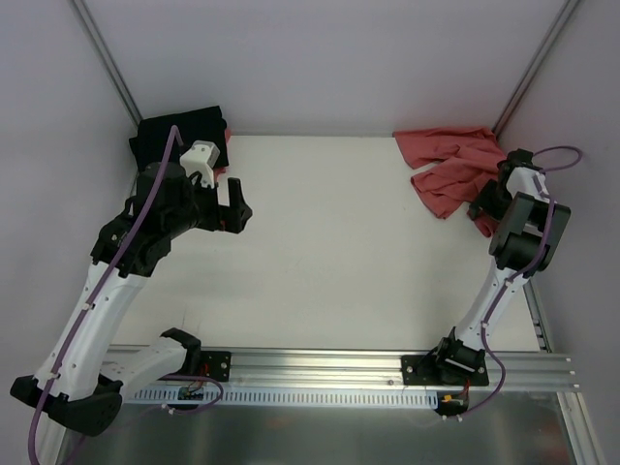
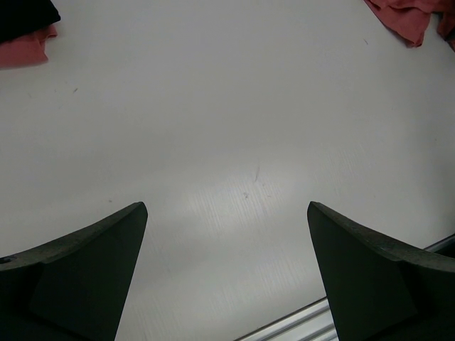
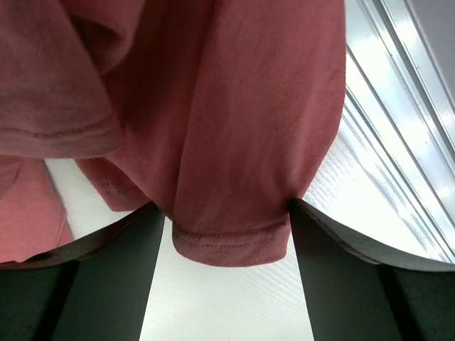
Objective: Fold and stack the t-shirts
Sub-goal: Grab crumpled tshirt from the corner of the board with the right arm
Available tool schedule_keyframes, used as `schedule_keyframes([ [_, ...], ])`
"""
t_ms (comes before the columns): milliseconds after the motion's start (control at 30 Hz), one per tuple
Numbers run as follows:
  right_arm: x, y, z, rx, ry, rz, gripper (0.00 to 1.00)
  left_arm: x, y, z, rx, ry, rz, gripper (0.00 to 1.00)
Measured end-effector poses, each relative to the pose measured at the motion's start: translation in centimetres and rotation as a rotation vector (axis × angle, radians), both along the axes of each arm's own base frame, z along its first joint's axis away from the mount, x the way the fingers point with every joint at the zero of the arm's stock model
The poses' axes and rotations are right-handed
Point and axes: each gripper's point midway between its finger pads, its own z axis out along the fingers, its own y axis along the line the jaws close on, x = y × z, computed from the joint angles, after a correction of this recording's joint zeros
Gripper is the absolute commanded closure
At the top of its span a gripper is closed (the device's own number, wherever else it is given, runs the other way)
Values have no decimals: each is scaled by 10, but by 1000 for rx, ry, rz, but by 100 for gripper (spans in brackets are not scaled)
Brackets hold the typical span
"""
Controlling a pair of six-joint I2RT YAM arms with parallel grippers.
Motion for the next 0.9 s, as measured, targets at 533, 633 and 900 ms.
schedule_keyframes([
  [533, 8, -7, 6, -26, -29, -4, 28, 8, -4, -7, 7, 23, -3, 1],
  [633, 8, -8, 7, -26, -31, -6, 34, 9, -5, -6, 5, 17, -3, 1],
  [900, 8, -12, 18, -37, -52, -13, 65, 9, -5, -5, 3, 14, -4, 1],
])
